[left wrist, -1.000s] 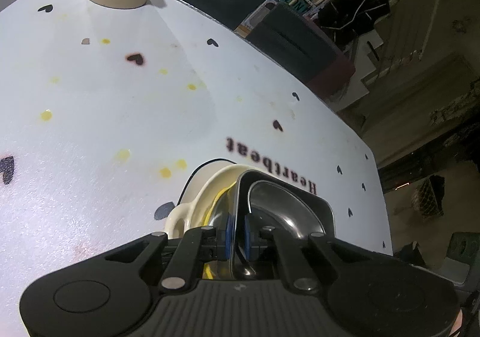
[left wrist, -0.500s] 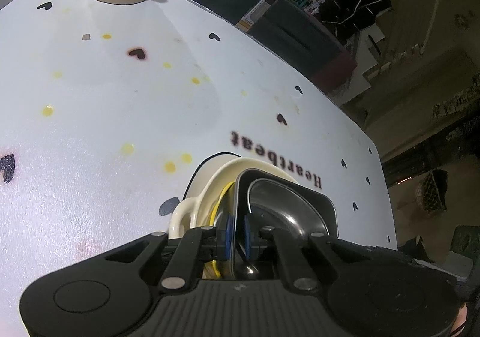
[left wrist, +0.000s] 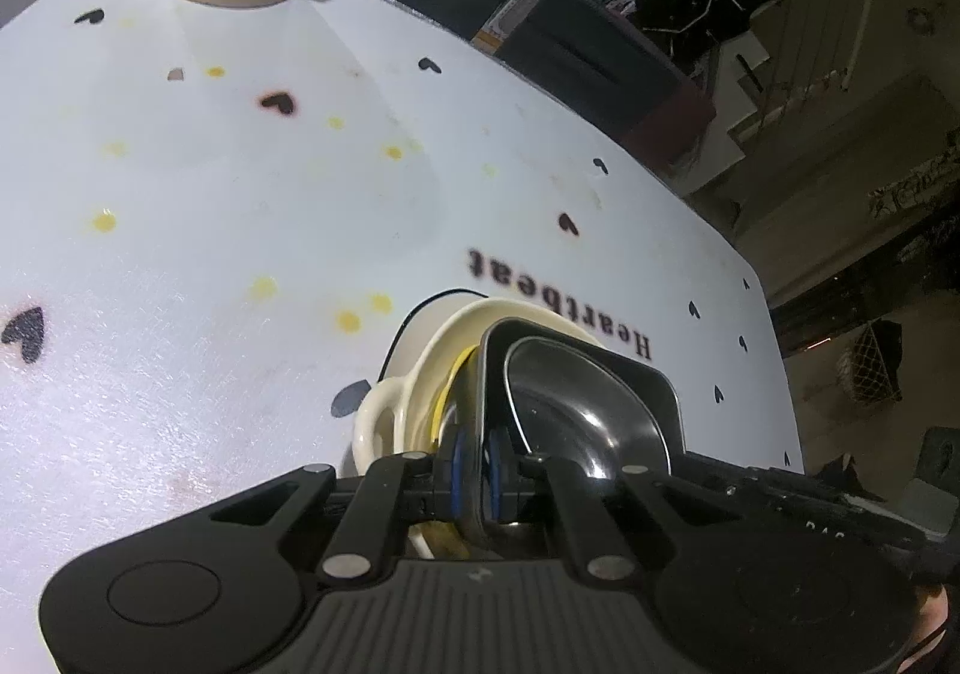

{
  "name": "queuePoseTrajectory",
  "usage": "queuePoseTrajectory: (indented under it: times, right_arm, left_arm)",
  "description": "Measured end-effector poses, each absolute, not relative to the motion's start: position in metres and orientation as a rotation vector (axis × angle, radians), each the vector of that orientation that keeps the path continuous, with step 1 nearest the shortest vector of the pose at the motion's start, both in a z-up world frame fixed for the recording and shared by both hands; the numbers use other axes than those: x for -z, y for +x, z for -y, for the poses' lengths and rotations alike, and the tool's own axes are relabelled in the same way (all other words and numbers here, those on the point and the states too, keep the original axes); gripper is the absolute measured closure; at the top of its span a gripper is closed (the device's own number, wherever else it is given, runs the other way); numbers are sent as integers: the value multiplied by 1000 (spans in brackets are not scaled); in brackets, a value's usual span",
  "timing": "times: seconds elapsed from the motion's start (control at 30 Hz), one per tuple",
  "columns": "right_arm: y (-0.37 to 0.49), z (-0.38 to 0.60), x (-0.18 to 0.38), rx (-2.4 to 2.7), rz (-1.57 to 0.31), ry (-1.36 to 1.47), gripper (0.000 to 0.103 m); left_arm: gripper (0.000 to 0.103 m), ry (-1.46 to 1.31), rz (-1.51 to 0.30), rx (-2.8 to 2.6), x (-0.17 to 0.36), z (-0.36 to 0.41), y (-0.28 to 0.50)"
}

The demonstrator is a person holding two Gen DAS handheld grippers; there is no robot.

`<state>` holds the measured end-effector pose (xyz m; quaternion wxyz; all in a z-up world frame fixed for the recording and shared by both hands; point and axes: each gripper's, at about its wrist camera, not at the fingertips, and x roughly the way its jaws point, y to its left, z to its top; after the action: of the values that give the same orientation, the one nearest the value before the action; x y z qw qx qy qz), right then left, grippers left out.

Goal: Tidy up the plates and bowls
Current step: 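Lower the steel dish into the lemon bowl and open both grippers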

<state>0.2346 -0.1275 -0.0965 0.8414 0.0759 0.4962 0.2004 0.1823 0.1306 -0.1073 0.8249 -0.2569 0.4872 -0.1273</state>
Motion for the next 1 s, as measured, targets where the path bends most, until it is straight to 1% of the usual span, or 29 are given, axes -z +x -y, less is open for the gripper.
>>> queuePoseTrajectory:
  times: [0.23, 0.3, 0.33, 0.37, 0.4, 0.47, 0.53, 0.63, 0.67, 0.7, 0.77, 0.87, 0.93, 1.0]
  right_arm:
    - [223, 134, 82, -398, -985, 139, 90]
    - [218, 136, 76, -392, -958, 133, 89]
    - [215, 136, 73, -389, -942, 130, 85]
    - [212, 137, 69, -385, -925, 129, 83]
    - [209, 139, 65, -384, -912, 129, 80]
    - [202, 139, 56, -379, -875, 123, 75]
    - [193, 139, 48, -372, -836, 117, 65]
    - [180, 139, 40, -355, -791, 108, 56]
    - [177, 139, 37, -351, -780, 106, 55]
    - [173, 138, 35, -346, -769, 102, 52]
    - [165, 136, 30, -333, -745, 95, 48]
    - [156, 133, 25, -317, -714, 81, 43]
    - [150, 134, 22, -298, -695, 85, 36]
    - [143, 136, 21, -283, -682, 96, 35]
  left_arm:
    - [92, -498, -1010, 272, 93, -129, 173]
    - [91, -467, -998, 274, 87, -127, 169]
    - [87, -454, -992, 273, 84, -127, 167]
    - [82, -439, -980, 268, 80, -126, 165]
    - [79, -428, -970, 265, 76, -126, 163]
    - [70, -413, -952, 261, 69, -125, 159]
    - [63, -396, -932, 258, 62, -125, 155]
    - [53, -378, -900, 249, 52, -125, 148]
    - [49, -372, -887, 247, 48, -125, 145]
    - [46, -367, -874, 244, 45, -125, 142]
    - [36, -347, -844, 244, 38, -125, 136]
    - [26, -331, -803, 244, 27, -123, 125]
    - [21, -323, -777, 245, 21, -123, 117]
    - [16, -314, -754, 246, 16, -121, 111]
